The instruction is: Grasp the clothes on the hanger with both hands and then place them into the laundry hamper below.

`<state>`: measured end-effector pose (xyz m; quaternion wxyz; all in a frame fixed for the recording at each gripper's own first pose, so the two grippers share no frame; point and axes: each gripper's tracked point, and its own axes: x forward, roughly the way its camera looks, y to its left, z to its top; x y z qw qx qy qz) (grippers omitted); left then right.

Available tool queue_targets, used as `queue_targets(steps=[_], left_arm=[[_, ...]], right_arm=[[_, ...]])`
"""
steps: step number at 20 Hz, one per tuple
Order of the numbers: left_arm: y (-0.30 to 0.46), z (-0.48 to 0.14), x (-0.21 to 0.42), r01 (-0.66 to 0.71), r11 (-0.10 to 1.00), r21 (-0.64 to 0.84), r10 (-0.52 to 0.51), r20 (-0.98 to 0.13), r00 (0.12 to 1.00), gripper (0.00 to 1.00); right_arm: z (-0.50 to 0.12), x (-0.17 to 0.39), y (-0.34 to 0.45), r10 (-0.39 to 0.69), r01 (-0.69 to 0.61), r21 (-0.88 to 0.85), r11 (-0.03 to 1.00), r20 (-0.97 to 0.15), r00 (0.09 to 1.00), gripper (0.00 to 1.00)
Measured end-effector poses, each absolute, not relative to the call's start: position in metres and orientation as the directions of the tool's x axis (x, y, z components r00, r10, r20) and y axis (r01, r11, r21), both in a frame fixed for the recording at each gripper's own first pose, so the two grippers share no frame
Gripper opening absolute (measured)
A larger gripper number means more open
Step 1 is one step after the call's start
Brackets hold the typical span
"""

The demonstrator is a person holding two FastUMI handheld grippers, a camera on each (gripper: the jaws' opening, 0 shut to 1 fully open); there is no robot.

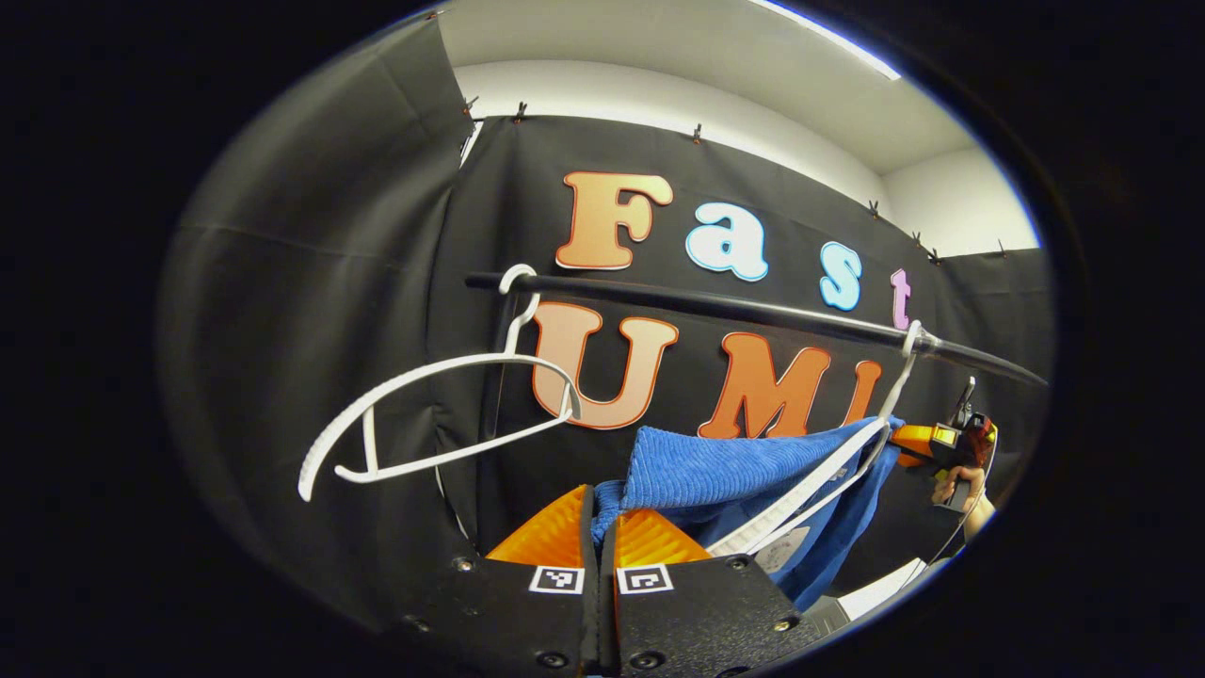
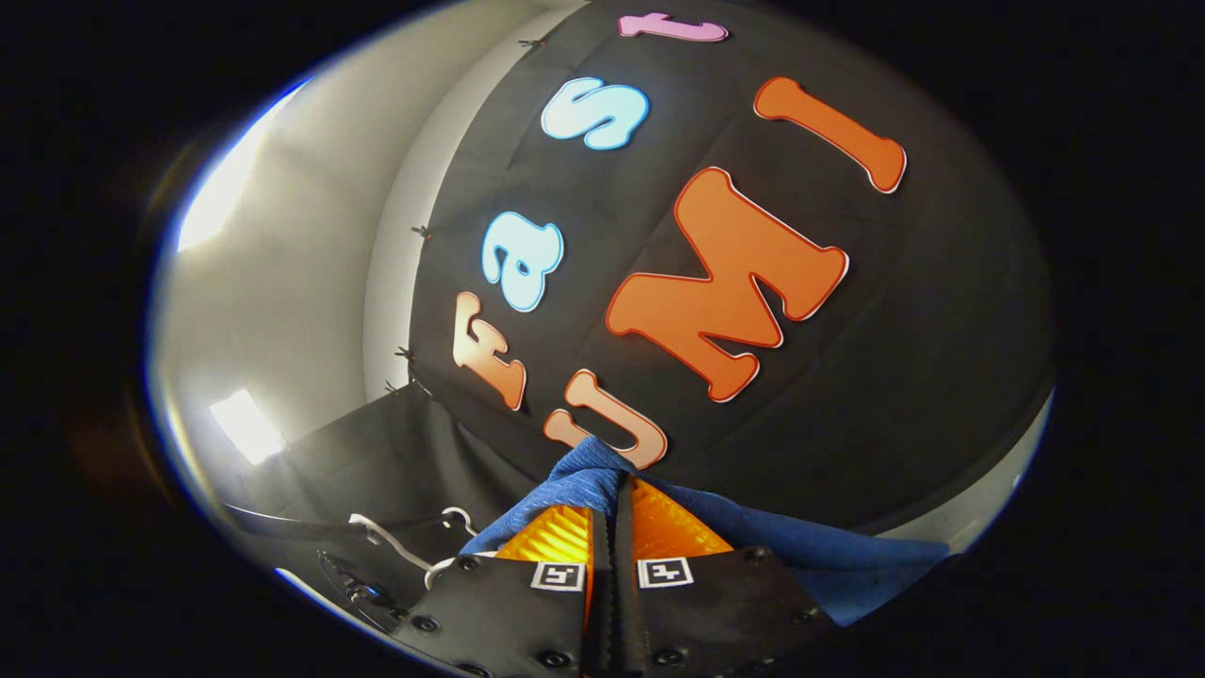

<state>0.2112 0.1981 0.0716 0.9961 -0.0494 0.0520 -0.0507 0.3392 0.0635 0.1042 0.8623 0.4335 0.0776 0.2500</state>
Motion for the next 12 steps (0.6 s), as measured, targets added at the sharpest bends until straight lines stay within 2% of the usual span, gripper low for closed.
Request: queue_targets(steps=[4,12], left_arm=[[0.206,0.054,0.21,0.08,0.991,-0.108,-0.093,-0.123,0.988,0.0],[0.216,0.019,0.188,0.049,0.992,-0.119,-0.069,-0.173,0.983,0.0]], right_arm=[[0.071,0.355,0.07,0.474,-0.313,0.768,0.559,0.013,0.88,0.07],[0.026,0.342,0.074,0.483,-0.279,0.753,0.596,-0.059,0.873,0.07]])
